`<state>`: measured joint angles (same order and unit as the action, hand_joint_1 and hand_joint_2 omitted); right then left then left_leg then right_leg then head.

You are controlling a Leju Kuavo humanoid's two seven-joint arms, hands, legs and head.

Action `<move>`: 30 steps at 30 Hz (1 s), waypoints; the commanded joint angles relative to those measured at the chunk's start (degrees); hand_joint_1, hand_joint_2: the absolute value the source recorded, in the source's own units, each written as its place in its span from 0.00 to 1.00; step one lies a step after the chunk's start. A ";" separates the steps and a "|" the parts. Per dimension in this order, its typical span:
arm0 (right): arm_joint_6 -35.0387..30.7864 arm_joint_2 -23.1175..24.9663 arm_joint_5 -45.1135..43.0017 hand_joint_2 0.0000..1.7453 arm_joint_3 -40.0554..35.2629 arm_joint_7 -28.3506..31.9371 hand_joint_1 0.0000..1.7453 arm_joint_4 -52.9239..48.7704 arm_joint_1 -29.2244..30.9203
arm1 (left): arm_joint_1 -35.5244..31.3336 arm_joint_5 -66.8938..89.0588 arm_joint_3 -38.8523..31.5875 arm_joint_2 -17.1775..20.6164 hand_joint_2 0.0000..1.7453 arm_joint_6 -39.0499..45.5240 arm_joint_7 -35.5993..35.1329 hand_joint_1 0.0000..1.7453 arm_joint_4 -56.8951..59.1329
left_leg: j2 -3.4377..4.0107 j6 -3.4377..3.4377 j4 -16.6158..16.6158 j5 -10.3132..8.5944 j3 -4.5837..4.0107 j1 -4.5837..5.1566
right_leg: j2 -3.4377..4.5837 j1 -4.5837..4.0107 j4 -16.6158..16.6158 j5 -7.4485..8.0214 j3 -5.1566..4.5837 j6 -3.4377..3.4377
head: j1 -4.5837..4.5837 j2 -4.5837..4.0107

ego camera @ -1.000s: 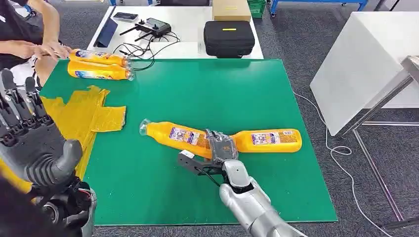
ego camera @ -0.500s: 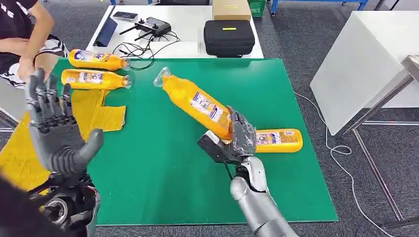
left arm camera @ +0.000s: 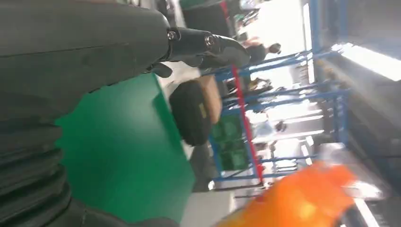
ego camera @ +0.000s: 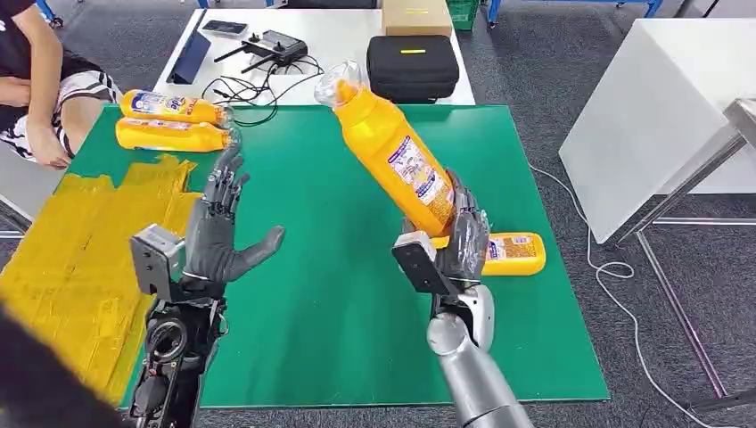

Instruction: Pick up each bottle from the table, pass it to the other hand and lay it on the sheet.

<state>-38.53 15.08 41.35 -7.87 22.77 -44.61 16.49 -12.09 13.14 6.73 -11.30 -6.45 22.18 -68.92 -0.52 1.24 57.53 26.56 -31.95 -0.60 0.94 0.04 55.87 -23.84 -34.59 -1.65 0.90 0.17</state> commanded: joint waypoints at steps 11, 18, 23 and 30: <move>-1.08 -1.17 -0.33 1.00 -3.48 -2.13 1.00 -0.86 0.49 | -5.94 -4.03 5.66 0.90 1.00 -1.36 -0.49 0.00 18.39 | 0.00 -0.02 -0.09 0.04 0.20 0.02 | -0.09 0.01 -0.05 -0.06 0.21 0.01 | 0.02 0.00; -1.44 -1.14 1.51 1.00 -4.47 -3.31 1.00 0.68 1.02 | -5.84 -6.14 5.21 0.99 1.00 -2.42 -0.94 0.00 18.16 | 0.02 -0.01 -0.06 0.03 0.13 0.01 | -0.06 0.00 -0.04 -0.03 0.13 0.00 | 0.02 0.00; -1.16 -0.99 3.17 1.00 -5.54 -3.30 1.00 1.38 1.22 | -5.92 -6.67 5.30 1.00 1.00 -2.49 -1.19 0.00 18.12 | 0.02 0.00 -0.06 0.02 0.08 0.01 | -0.04 0.00 -0.04 -0.02 0.09 0.00 | 0.02 0.00; 0.10 -0.11 5.36 1.00 -8.24 -3.56 1.00 4.24 1.62 | -5.73 -7.65 5.17 1.01 1.00 -2.50 -1.52 0.00 17.91 | 0.04 -0.02 -0.07 0.04 0.11 0.00 | -0.03 -0.01 -0.04 -0.03 0.12 0.01 | 0.00 0.00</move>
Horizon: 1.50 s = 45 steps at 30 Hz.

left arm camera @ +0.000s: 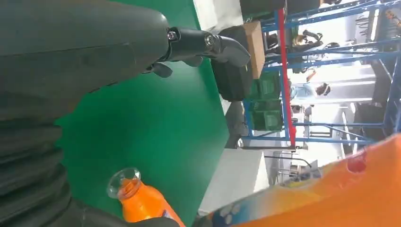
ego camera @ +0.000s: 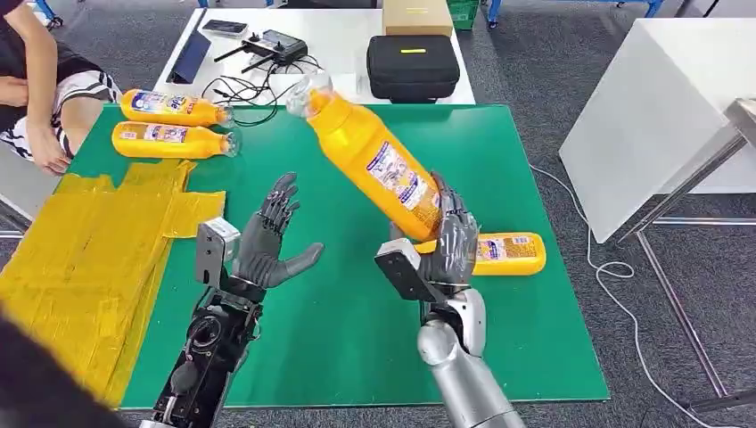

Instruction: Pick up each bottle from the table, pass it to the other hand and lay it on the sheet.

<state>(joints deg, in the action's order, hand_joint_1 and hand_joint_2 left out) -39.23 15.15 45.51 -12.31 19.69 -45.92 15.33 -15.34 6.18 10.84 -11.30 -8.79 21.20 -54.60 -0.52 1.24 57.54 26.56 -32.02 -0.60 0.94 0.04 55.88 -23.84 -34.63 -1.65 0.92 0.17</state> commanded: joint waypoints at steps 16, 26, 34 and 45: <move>2.07 1.09 6.19 1.00 -10.46 -3.13 1.00 16.85 5.05 | -3.13 -3.56 1.21 0.69 1.00 -1.21 -0.76 0.00 4.86 | 0.05 -0.01 -0.08 0.04 0.20 0.01 | -0.04 0.00 -0.06 -0.04 0.18 -0.01 | 0.00 0.00; 2.21 1.05 6.54 1.00 -10.93 -4.02 1.00 18.38 5.89 | -3.30 -4.10 1.19 0.70 1.00 -1.66 -0.99 0.00 4.90 | 0.00 -0.02 -0.07 0.04 0.18 0.00 | -0.09 -0.01 -0.05 -0.05 0.17 0.01 | 0.00 0.00; 2.25 1.09 6.56 1.00 -10.98 -4.24 1.00 18.67 6.06 | -3.38 -4.30 1.19 0.68 1.00 -1.96 -1.06 0.00 4.84 | 0.01 -0.02 -0.10 0.07 0.30 0.01 | -0.11 -0.01 -0.06 -0.09 0.27 0.00 | 0.00 0.00; 0.13 1.59 8.53 1.00 -12.58 -4.60 1.00 19.64 6.78 | -5.49 -7.34 0.92 0.59 1.00 -4.93 -1.74 0.00 6.94 | -0.02 -0.03 -0.08 0.07 0.27 0.00 | -0.14 -0.01 -0.03 -0.10 0.25 0.01 | 0.00 0.00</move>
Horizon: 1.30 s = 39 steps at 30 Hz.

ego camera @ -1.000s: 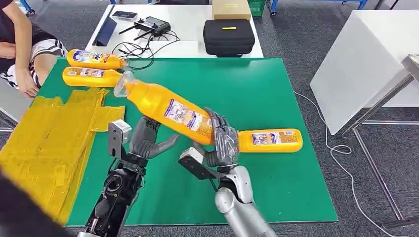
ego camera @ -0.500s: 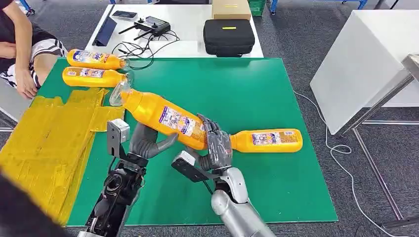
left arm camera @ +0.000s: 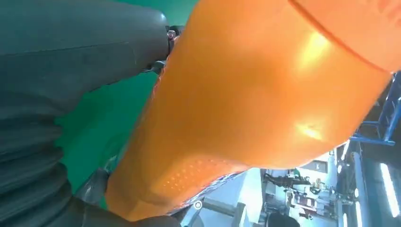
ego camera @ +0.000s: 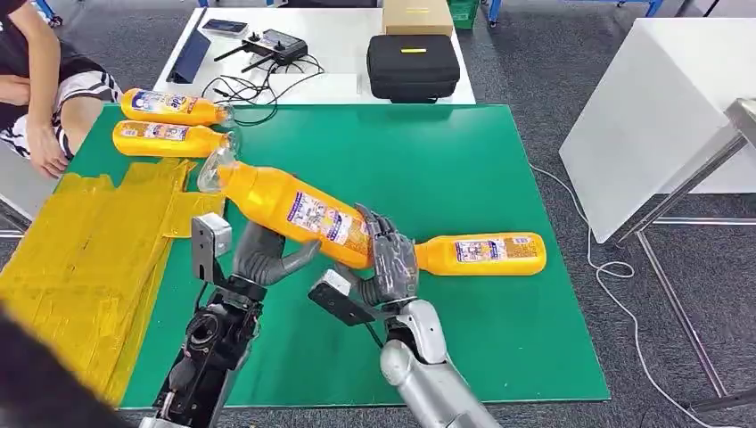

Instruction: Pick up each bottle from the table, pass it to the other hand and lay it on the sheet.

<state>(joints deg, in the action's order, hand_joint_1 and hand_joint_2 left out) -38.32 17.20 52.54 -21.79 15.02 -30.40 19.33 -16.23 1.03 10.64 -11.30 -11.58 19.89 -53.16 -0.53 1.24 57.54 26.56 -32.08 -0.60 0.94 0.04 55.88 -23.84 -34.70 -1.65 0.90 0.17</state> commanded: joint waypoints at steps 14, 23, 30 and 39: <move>-0.05 0.43 2.51 1.00 -6.17 -0.15 1.00 5.32 2.76 | -4.71 -40.34 -1.17 -3.77 1.00 -20.11 -13.18 0.00 12.94 | -0.16 -0.01 -0.06 0.05 0.25 0.02 | -0.29 0.00 -0.03 -0.12 0.26 -0.01 | 0.02 0.00; 0.03 0.35 2.31 1.00 -6.77 -0.94 1.00 5.66 2.47 | -4.78 -40.91 1.19 -3.04 1.00 -16.14 -10.96 0.08 11.70 | -0.06 -0.01 -0.05 0.06 0.16 0.01 | -0.16 -0.01 -0.03 -0.10 0.16 0.00 | 0.02 0.00; 0.00 0.33 2.33 1.00 -6.80 -0.96 1.00 5.58 2.38 | -4.71 -40.88 1.35 -2.90 1.00 -15.95 -10.82 0.08 11.46 | -0.03 -0.01 -0.03 0.04 0.04 0.00 | -0.12 -0.01 -0.02 -0.06 0.03 0.00 | 0.02 0.00; 0.00 0.33 2.33 1.00 -6.80 -0.96 1.00 5.58 2.38 | -4.71 -40.88 1.35 -2.90 1.00 -15.95 -10.82 0.08 11.46 | -0.03 -0.01 -0.03 0.03 0.00 0.00 | -0.11 -0.02 -0.02 -0.06 0.00 0.00 | 0.02 0.00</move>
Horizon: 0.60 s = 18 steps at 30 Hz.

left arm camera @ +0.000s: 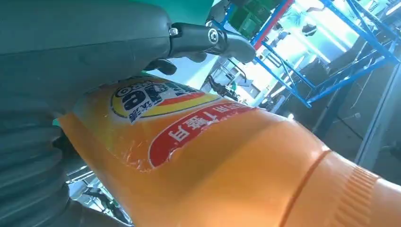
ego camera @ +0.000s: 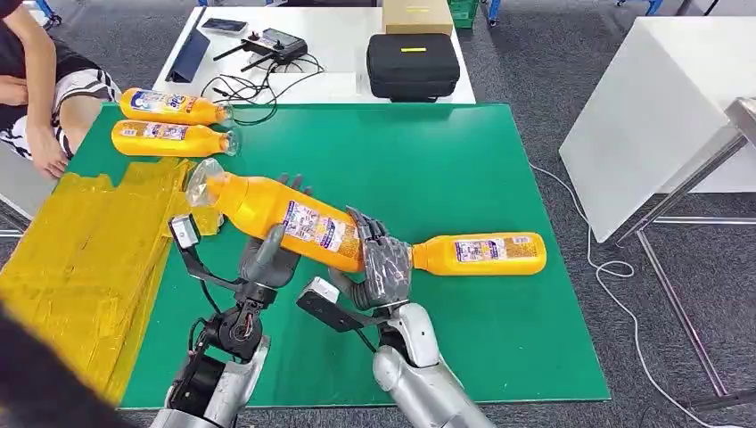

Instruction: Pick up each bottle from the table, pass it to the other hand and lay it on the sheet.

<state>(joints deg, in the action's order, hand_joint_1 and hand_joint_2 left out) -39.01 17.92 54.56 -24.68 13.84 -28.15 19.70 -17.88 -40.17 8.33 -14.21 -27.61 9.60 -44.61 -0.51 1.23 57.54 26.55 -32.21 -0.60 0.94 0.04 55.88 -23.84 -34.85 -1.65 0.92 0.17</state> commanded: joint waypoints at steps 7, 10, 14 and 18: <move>1.36 -0.55 0.77 1.00 -4.22 -0.67 1.00 2.89 1.89 | -2.35 1.26 4.88 0.57 1.00 1.67 1.76 1.00 1.54 | -0.05 -0.02 -0.06 0.08 0.26 0.01 | -0.15 -0.01 -0.02 -0.11 0.27 0.00 | 0.00 0.00; 1.87 -0.76 0.93 1.00 -4.46 -0.93 1.00 2.94 1.73 | -2.11 1.86 5.01 0.77 1.00 2.49 2.77 1.00 1.04 | -0.01 -0.04 -0.15 0.18 0.64 0.02 | -0.19 -0.01 -0.06 -0.22 0.61 0.01 | 0.00 0.00; 2.09 -0.92 1.00 1.00 -4.53 -1.28 1.00 3.00 1.43 | -1.72 2.85 4.84 0.97 1.00 3.92 4.47 1.00 0.19 | -0.02 -0.02 -0.14 0.16 0.58 0.00 | -0.19 -0.03 -0.09 -0.20 0.57 0.01 | 0.00 0.00; 4.51 -1.08 1.17 1.00 -4.58 -2.40 1.00 3.27 1.75 | -1.70 4.80 4.70 1.28 1.00 5.87 6.71 1.00 -0.52 | -0.03 -0.03 -0.14 0.16 0.54 0.01 | -0.19 -0.02 -0.08 -0.20 0.54 0.00 | -0.02 0.00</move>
<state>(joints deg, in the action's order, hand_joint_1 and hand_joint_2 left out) -38.51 17.90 55.03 -25.88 12.39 -27.91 19.81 -17.70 -37.77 9.84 -14.08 -23.69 14.40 -44.78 -0.52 1.23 57.54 26.55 -32.26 -0.60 0.94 0.04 55.88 -23.84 -34.88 -1.65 0.90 0.17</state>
